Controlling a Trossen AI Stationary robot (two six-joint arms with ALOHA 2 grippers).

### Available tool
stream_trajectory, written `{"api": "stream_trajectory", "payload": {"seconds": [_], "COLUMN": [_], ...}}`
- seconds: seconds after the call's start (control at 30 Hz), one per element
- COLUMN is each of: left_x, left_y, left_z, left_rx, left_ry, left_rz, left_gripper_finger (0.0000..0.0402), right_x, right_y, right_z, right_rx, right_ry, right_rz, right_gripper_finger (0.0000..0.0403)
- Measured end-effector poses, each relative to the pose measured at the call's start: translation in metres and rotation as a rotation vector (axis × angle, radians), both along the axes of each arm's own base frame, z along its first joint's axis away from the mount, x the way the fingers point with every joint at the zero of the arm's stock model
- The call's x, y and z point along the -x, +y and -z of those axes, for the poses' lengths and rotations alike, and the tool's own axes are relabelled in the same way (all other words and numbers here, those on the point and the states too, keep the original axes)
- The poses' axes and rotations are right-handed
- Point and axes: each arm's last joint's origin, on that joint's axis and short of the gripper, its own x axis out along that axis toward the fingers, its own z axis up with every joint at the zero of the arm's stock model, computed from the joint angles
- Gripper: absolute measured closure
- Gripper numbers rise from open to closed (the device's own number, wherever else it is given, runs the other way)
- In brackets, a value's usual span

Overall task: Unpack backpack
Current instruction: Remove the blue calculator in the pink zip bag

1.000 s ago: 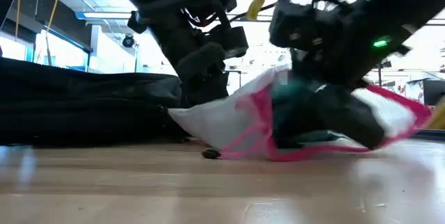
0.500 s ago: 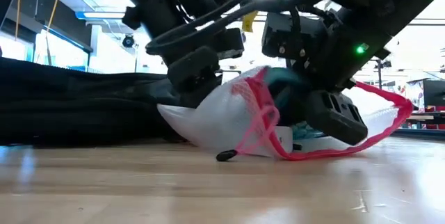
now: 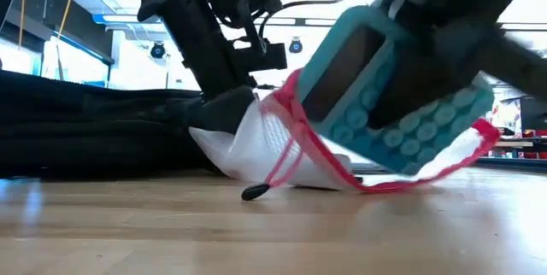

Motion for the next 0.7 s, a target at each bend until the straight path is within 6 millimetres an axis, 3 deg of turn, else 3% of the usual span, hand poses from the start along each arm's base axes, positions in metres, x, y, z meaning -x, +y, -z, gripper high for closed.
{"api": "stream_trajectory", "payload": {"seconds": [0.2, 0.3, 0.4, 0.5, 0.7], "left_x": [0.004, 0.007, 0.011, 0.016, 0.028], "left_y": [-0.002, -0.010, -0.023, -0.037, -0.063], "left_z": [0.002, 0.001, -0.007, -0.017, -0.042], "left_rx": [-0.015, -0.031, -0.057, -0.119, -0.168], "left_ry": [0.043, 0.051, 0.043, 0.010, -0.086], "left_rz": [0.005, 0.022, 0.066, 0.098, 0.134], "left_gripper_finger": [0.0401, 0.0401, 0.0401, 0.0397, 0.0378], "right_x": [0.006, 0.017, 0.029, 0.043, 0.078], "right_y": [0.030, 0.027, 0.009, -0.027, -0.111], "right_z": [-0.061, -0.096, -0.120, -0.131, -0.113], "right_rx": [0.005, 0.067, 0.069, 0.032, -0.060], "right_ry": [-0.082, -0.213, -0.345, -0.421, -0.601], "right_rz": [-0.014, 0.096, 0.222, 0.316, 0.662], "right_gripper_finger": [0.0334, 0.0334, 0.0335, 0.0335, 0.0335]}}
